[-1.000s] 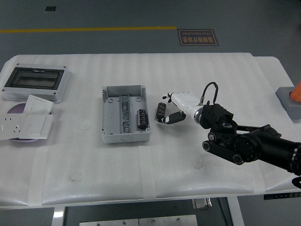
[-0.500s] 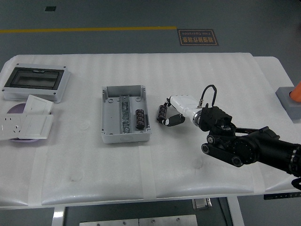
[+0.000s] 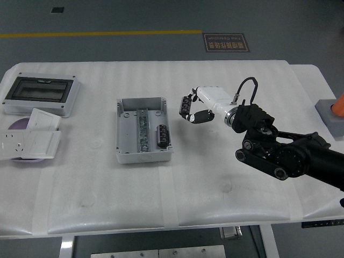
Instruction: Pick up the battery,place it into the box
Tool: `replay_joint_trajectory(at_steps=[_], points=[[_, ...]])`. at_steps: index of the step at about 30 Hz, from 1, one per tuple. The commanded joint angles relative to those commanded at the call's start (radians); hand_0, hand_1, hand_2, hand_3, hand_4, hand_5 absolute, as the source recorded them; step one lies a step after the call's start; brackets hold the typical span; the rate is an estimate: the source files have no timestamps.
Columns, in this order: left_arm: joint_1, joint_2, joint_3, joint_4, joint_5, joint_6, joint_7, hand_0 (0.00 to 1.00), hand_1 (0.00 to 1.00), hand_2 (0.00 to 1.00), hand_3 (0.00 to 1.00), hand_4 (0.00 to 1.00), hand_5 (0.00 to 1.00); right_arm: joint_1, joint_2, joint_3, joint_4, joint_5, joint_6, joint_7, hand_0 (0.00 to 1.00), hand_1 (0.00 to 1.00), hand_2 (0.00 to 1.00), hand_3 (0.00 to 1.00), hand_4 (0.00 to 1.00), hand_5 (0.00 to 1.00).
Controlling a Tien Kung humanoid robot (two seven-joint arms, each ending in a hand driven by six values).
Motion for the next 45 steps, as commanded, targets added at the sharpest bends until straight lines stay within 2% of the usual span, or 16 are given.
replay_joint_trajectory(at_steps=[5, 9, 11, 16, 17, 22, 23, 34, 39, 45], points=[[0.001, -0.001, 0.001, 0.0, -0.001, 0.0, 0.0, 0.651, 0.66, 0.619, 0.622, 0.516, 0.368, -0.026, -0.002, 0.08, 0.121, 0.02, -0.003, 0.006, 0.727, 0.672, 0.598, 0.635, 0.623, 0.307], [0.001, -0.001, 0.0, 0.0, 0.001, -0.001, 0.001, 0.651, 0.66, 0.619, 0.622, 0.516, 0.368, -0.028, 0.016, 0.046, 0.204, 0.033, 0.015, 0.019, 0.727, 0.672, 0.598, 0.635, 0.623, 0.307], [0.002, 0.0, -0.001, 0.0, 0.002, -0.001, 0.001, 0.651, 0.66, 0.619, 0.623, 0.517, 0.37, -0.03, 0.028, 0.023, 0.224, 0.035, 0.017, 0.025, 0.728, 0.672, 0.606, 0.645, 0.636, 0.324], [0.003, 0.0, -0.008, 0.0, 0.01, -0.002, 0.004, 0.651, 0.66, 0.619, 0.623, 0.517, 0.37, -0.031, 0.043, -0.014, 0.227, 0.061, 0.023, 0.044, 0.728, 0.672, 0.606, 0.645, 0.636, 0.324], [0.003, 0.0, -0.009, 0.0, 0.012, -0.002, 0.004, 0.651, 0.661, 0.619, 0.623, 0.518, 0.372, -0.03, 0.044, -0.019, 0.226, 0.067, 0.025, 0.048, 0.746, 0.705, 0.71, 0.758, 0.706, 0.362], [0.004, 0.0, -0.012, 0.0, 0.015, -0.004, 0.006, 0.651, 0.661, 0.619, 0.623, 0.518, 0.372, -0.03, 0.051, -0.031, 0.211, 0.086, 0.025, 0.059, 0.746, 0.705, 0.71, 0.758, 0.706, 0.362], [0.003, 0.001, -0.009, 0.0, 0.012, -0.004, 0.006, 0.651, 0.66, 0.619, 0.622, 0.518, 0.373, -0.031, 0.052, -0.034, 0.207, 0.087, 0.024, 0.06, 0.774, 0.752, 0.758, 0.857, 0.749, 0.392], [0.003, 0.001, -0.001, 0.0, 0.005, -0.004, 0.005, 0.651, 0.66, 0.619, 0.62, 0.517, 0.373, -0.044, 0.054, -0.052, 0.15, 0.098, 0.019, 0.066, 0.772, 0.746, 0.749, 0.855, 0.789, 0.415], [0.003, 0.0, -0.003, 0.0, 0.005, -0.004, 0.005, 0.652, 0.66, 0.619, 0.62, 0.516, 0.377, -0.045, 0.03, -0.013, 0.164, 0.086, 0.021, 0.063, 0.768, 0.744, 0.741, 0.851, 0.771, 0.396], [0.002, 0.0, -0.002, 0.0, 0.001, -0.003, 0.004, 0.651, 0.66, 0.619, 0.619, 0.515, 0.376, -0.054, -0.05, 0.103, 0.17, 0.063, 0.022, 0.059, 0.766, 0.742, 0.734, 0.847, 0.772, 0.392]])
